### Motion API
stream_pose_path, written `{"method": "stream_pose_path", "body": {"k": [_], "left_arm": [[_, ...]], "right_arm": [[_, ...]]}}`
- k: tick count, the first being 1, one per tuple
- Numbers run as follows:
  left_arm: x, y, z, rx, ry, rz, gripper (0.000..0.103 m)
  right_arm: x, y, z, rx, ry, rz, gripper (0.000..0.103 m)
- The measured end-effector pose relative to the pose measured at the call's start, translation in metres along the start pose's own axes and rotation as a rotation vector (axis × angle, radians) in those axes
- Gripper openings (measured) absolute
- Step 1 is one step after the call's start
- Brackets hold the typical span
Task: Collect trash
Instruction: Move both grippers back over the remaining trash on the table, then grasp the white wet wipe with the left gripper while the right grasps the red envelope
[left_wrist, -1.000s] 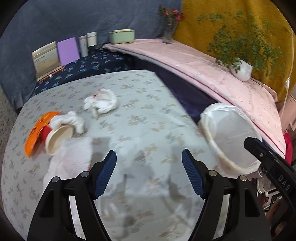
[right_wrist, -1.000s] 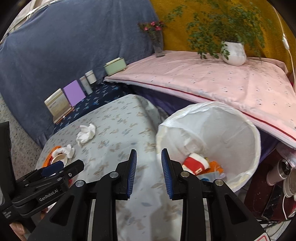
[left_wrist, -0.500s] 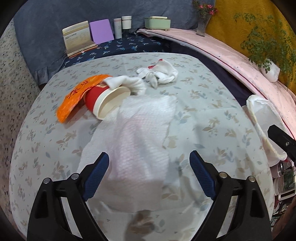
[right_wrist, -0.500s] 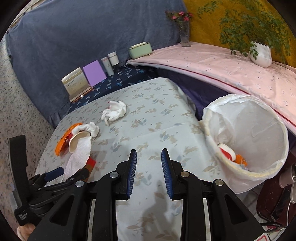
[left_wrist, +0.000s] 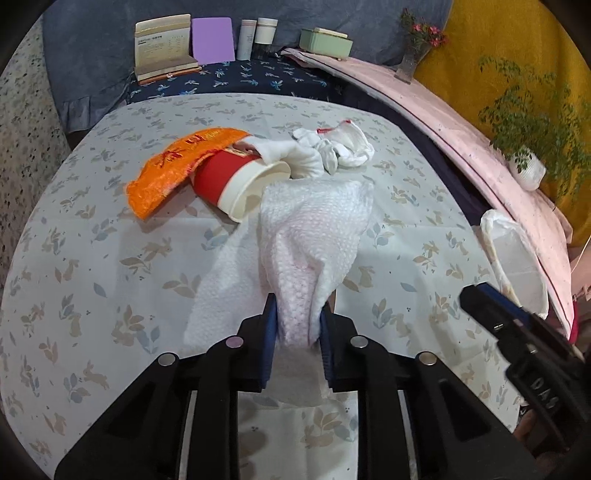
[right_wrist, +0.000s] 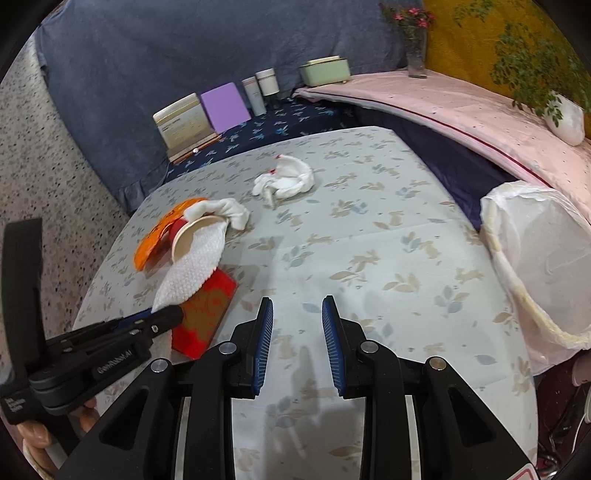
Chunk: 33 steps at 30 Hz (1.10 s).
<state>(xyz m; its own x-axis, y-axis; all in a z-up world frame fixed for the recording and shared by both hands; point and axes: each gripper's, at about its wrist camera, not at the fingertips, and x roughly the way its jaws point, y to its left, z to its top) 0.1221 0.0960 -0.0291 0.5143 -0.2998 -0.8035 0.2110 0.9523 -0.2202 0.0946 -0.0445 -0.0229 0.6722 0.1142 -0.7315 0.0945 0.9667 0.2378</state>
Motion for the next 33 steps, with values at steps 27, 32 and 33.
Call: {"method": "stream_pose_path", "body": {"k": [27, 32, 33], "left_arm": [[-0.026, 0.088, -0.002, -0.227, -0.028, -0.041, 0.031], [-0.025, 0.097, -0.003, -0.222, -0.033, 0.000, 0.025], [-0.024, 0.099, -0.003, -0.222, -0.029, 0.003, 0.022]], "right_arm": [[0.028, 0.077, -0.012, -0.109, 0.079, 0.109, 0.027], [0.035, 0.090, -0.014, -0.113, 0.103, 0.157, 0.027], [0.037, 0.092, -0.014, -0.108, 0.112, 0.170, 0.027]]}}
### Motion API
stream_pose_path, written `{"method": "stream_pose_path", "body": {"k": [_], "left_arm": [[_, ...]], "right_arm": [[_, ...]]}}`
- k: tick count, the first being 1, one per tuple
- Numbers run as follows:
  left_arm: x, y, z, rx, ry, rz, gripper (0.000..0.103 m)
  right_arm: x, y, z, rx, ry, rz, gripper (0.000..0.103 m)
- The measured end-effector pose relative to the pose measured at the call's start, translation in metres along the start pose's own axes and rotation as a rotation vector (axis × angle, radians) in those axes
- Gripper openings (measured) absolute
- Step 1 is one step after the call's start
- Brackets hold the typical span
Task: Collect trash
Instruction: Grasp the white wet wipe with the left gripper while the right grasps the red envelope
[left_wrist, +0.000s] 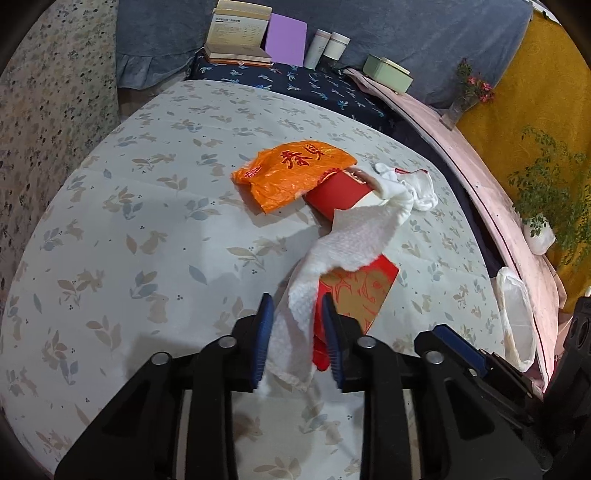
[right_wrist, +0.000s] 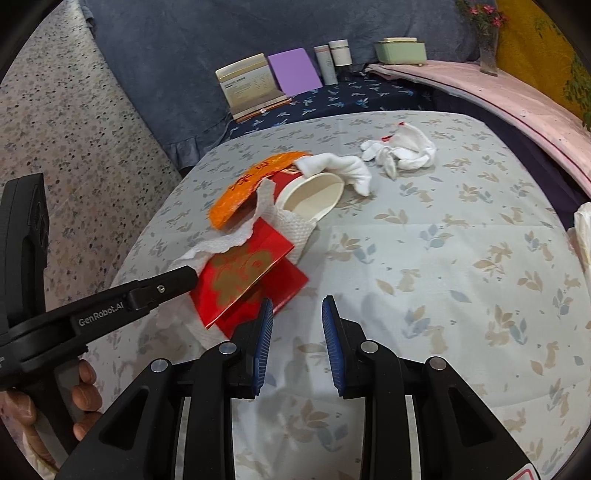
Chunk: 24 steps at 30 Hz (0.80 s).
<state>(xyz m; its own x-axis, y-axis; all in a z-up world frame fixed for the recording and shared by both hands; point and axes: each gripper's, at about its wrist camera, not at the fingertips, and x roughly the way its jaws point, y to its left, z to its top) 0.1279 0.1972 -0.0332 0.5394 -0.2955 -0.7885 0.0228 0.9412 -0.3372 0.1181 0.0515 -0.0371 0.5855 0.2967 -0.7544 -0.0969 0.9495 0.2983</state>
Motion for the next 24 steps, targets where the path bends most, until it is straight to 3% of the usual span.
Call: {"method": "stream_pose_path", "body": {"k": [10, 24], "left_arm": [[0.010, 0.013, 0.001, -0.016, 0.017, 0.005, 0.021], [0.024, 0.030, 0.007, -0.033, 0.034, 0.015, 0.019]], "right_arm": [[0.029, 0.008, 0.014, 0.062, 0.054, 0.133, 0.028], [0.061, 0.025, 0.040, 0.091, 0.081, 0.205, 0.027]]}}
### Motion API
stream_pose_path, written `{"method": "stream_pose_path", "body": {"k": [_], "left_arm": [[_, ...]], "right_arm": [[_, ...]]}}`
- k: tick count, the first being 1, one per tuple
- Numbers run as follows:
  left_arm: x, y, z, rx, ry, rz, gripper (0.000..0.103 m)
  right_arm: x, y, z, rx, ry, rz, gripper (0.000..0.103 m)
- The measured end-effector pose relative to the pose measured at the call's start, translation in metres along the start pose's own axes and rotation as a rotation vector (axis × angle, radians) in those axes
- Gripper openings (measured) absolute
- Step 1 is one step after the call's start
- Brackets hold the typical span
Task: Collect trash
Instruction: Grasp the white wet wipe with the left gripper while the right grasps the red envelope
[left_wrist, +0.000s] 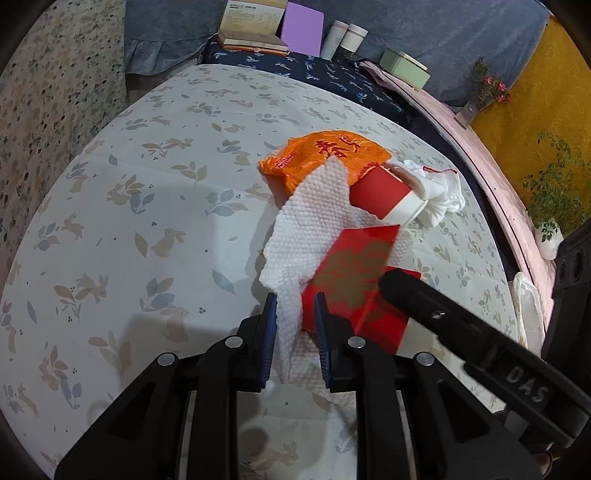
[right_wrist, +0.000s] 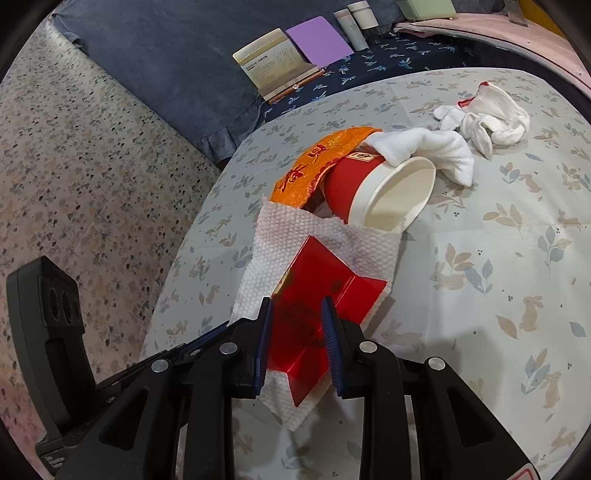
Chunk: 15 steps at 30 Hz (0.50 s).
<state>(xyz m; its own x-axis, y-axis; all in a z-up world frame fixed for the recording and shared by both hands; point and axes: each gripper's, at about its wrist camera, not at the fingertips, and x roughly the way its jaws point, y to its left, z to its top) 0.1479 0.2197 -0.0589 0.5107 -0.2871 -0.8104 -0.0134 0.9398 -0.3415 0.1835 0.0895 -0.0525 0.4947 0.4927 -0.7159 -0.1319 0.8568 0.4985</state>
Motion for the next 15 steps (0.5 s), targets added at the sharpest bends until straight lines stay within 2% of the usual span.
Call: {"method": "stream_pose_path", "body": {"k": [5, 11, 15], "left_arm": [[0.007, 0.006, -0.002, -0.009, 0.014, 0.001, 0.018], [0.011, 0.005, -0.002, -0.008, 0.020, -0.005, 0.019], [0.017, 0.007, -0.001, -0.017, 0.030, -0.003, 0.021]], "right_arm": [[-0.007, 0.010, 0.008, -0.018, -0.022, 0.005, 0.028], [0.012, 0.011, 0.008, -0.026, 0.014, -0.024, 0.028], [0.019, 0.007, 0.003, -0.020, 0.020, -0.028, 0.023]]}}
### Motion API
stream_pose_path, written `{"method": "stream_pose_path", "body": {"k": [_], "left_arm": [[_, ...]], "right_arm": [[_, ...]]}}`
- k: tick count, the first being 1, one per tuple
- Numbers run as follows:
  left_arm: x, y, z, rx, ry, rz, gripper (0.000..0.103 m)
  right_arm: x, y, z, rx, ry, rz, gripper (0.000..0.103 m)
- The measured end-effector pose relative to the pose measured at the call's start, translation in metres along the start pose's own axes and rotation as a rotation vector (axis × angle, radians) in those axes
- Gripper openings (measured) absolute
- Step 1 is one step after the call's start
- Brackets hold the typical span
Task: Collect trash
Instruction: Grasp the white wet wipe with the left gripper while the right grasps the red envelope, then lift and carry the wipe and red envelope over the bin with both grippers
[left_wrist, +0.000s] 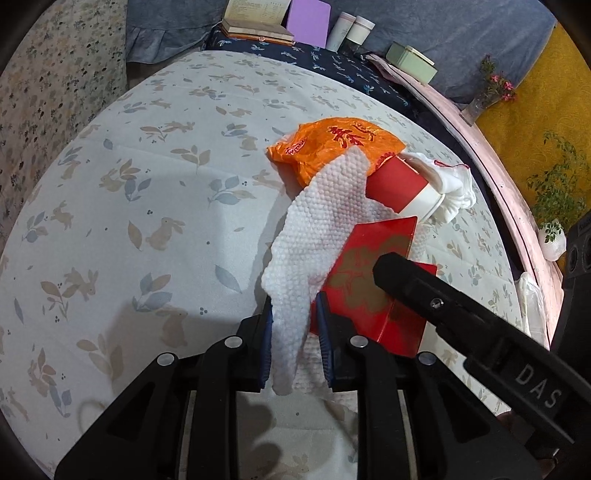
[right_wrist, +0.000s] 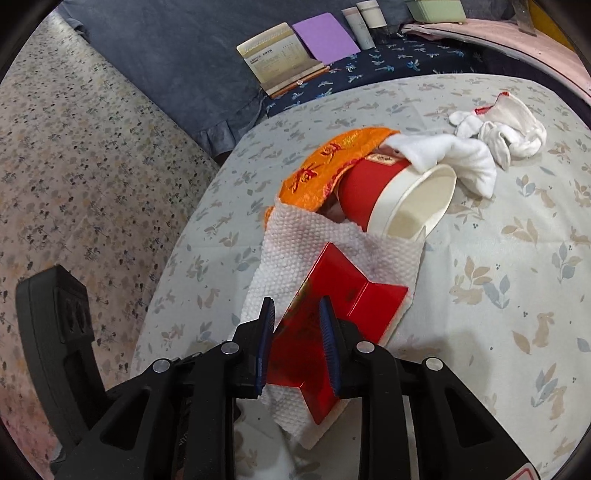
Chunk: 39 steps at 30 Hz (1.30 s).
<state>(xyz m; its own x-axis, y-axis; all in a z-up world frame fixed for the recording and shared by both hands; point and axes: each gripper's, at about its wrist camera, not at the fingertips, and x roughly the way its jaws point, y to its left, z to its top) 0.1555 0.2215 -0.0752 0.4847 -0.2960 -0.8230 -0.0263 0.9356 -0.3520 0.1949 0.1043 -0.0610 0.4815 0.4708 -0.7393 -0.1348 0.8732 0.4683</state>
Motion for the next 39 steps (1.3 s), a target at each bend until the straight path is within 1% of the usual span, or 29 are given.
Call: {"method": "stream_pose_path", "body": {"k": [2, 5, 6, 7, 8, 11, 14, 18, 20, 22, 23, 25, 27, 28, 31, 32, 33, 34, 35, 36, 39], "left_arm": [[0.001, 0.001, 0.001, -0.006, 0.000, -0.007, 0.023], [0.001, 0.000, 0.002, -0.014, -0.005, -0.016, 0.036], [0.001, -0.002, 0.002, -0.006, -0.004, -0.017, 0.041], [0.002, -0.004, 0.002, 0.001, -0.005, -0.017, 0.043], [0.002, -0.006, 0.001, 0.007, -0.010, -0.012, 0.046], [0.006, -0.014, 0.000, 0.032, -0.015, -0.002, 0.045], [0.006, -0.020, -0.002, 0.037, -0.004, -0.028, 0.042], [0.005, -0.027, -0.006, 0.034, 0.011, -0.064, 0.043], [0.005, -0.031, -0.010, 0.034, 0.019, -0.074, 0.045], [0.005, -0.037, -0.013, 0.040, 0.022, -0.078, 0.052], [0.006, -0.040, -0.014, 0.042, 0.022, -0.077, 0.058], [0.007, -0.049, -0.017, 0.057, 0.023, -0.075, 0.063], [0.009, -0.056, -0.019, 0.069, 0.024, -0.067, 0.072], [0.011, -0.062, -0.020, 0.080, 0.020, -0.049, 0.072], [0.015, -0.074, -0.024, 0.121, 0.005, -0.006, 0.071], [0.016, -0.079, -0.025, 0.133, 0.002, 0.000, 0.067], [0.017, -0.084, -0.027, 0.152, 0.001, 0.006, 0.057], [0.019, -0.088, -0.028, 0.171, 0.002, 0.013, 0.054], [0.020, -0.091, -0.028, 0.184, 0.001, 0.021, 0.047], [0.021, -0.095, -0.029, 0.198, -0.001, 0.028, 0.038], [0.025, -0.106, -0.031, 0.236, 0.005, 0.031, 0.021]], "right_arm": [[-0.002, -0.001, -0.001, -0.001, -0.004, 0.000, 0.020], [-0.008, -0.001, -0.003, -0.012, -0.021, -0.019, 0.014], [-0.011, -0.001, -0.004, -0.012, -0.029, -0.027, 0.010], [-0.014, -0.002, -0.004, -0.013, -0.034, -0.039, 0.007], [-0.018, -0.004, -0.005, -0.010, -0.041, -0.047, 0.006], [-0.027, -0.010, -0.009, -0.003, -0.057, -0.063, 0.005], [-0.039, -0.014, -0.013, -0.006, -0.079, -0.083, 0.004], [-0.058, -0.023, -0.017, 0.003, -0.117, -0.102, 0.004], [-0.070, -0.028, -0.019, 0.013, -0.140, -0.111, 0.004], [-0.083, -0.036, -0.022, 0.025, -0.168, -0.115, 0.004], [-0.089, -0.039, -0.023, 0.029, -0.179, -0.122, 0.004], [-0.101, -0.046, -0.024, 0.041, -0.201, -0.132, 0.004], [-0.110, -0.051, -0.024, 0.052, -0.218, -0.149, 0.003], [-0.116, -0.055, -0.025, 0.055, -0.228, -0.164, 0.003], [-0.128, -0.068, -0.026, 0.077, -0.246, -0.189, 0.003], [-0.130, -0.073, -0.027, 0.086, -0.249, -0.194, 0.003], [-0.133, -0.078, -0.028, 0.097, -0.253, -0.201, 0.003], [-0.135, -0.083, -0.028, 0.105, -0.256, -0.205, 0.003], [-0.137, -0.088, -0.029, 0.114, -0.257, -0.210, 0.003], [-0.139, -0.092, -0.029, 0.120, -0.259, -0.213, 0.003], [-0.143, -0.101, -0.031, 0.134, -0.262, -0.218, 0.003]]}}
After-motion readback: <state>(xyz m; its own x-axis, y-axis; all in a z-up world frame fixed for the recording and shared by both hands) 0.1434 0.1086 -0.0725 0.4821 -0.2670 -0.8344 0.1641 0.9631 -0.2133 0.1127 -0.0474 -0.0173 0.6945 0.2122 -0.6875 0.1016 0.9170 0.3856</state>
